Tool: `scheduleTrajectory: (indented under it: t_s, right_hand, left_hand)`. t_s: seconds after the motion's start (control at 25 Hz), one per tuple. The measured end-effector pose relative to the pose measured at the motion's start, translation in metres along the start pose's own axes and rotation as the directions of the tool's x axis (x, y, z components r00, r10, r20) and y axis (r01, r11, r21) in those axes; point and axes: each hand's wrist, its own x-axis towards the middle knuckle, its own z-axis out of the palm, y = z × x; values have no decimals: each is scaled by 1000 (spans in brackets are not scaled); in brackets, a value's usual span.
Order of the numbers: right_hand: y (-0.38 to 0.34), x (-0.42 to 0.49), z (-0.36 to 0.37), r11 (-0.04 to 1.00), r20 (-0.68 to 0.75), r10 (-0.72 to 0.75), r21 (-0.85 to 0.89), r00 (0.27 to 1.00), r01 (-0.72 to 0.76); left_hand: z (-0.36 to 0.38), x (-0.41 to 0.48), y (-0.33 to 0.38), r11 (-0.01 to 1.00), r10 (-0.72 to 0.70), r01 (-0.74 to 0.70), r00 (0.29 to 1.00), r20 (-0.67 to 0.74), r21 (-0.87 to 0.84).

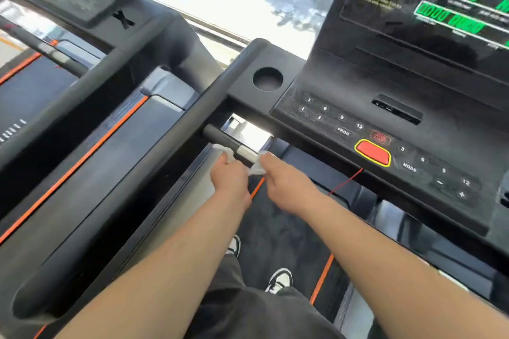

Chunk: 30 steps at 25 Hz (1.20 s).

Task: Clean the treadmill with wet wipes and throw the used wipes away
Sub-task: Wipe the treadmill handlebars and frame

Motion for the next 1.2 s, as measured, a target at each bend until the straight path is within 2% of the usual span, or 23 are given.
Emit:
scheduleTrajectory:
  t_s: [0.08,0.16,0.24,0.36,0.44,0.56,0.72,0.8,0.88,0.92,1.0,1.08,1.16,1.2]
  right_hand:
    - [1,10,15,982,51,-157,-99,986,161]
    - [19,5,23,943,87,-196,-257,977,212]
    - [38,-12,16,943,42,-169,-283,985,174]
    - [52,-44,-9,974,-6,-23,-226,1000,21]
    - [57,-58,-17,962,49,49,-270,998,-34]
    - [60,-64,-16,973,33,64,-226,997,-55]
    - [54,-56,-16,971,28,74,-229,997,-66]
    - [55,-54,-14,970,12,85,-229,996,-80]
    - [58,-53,-13,980,7,76,-188,997,-73]
    - [59,-52,-14,986,4,62,-157,998,-61]
    - [60,-51,-15,992,0,50,-116,999,-50]
    - [61,-50,-16,993,21,67,-99,998,-64]
    - [60,-48,-18,994,53,95,-63,994,-91]
    - [59,-46,-21,993,73,117,-27,990,-116]
  left_hand:
    - [7,-10,-15,998,12,-8,998,55,-65]
    - [14,-32,-36,999,2,3,994,113,-48]
    - [19,-62,-49,1000,-14,17,986,164,-18]
    - [23,-87,-60,997,-45,29,973,228,73]
    - [23,-78,-50,994,-34,14,983,182,111]
    - [23,-43,-20,989,110,-111,994,20,97]
    - [27,-19,-25,928,218,-196,975,-37,316]
    - [31,-26,-58,838,330,-312,943,40,449]
    - [27,-44,-90,749,425,-460,886,188,477]
    - [22,-51,-103,691,477,-559,829,292,458]
    - [12,-54,-114,502,570,-737,676,467,452]
    - [10,-29,-110,331,605,-828,555,572,453]
    - [10,-3,-88,247,603,-821,546,581,515]
    - [10,6,-72,219,581,-792,575,577,570]
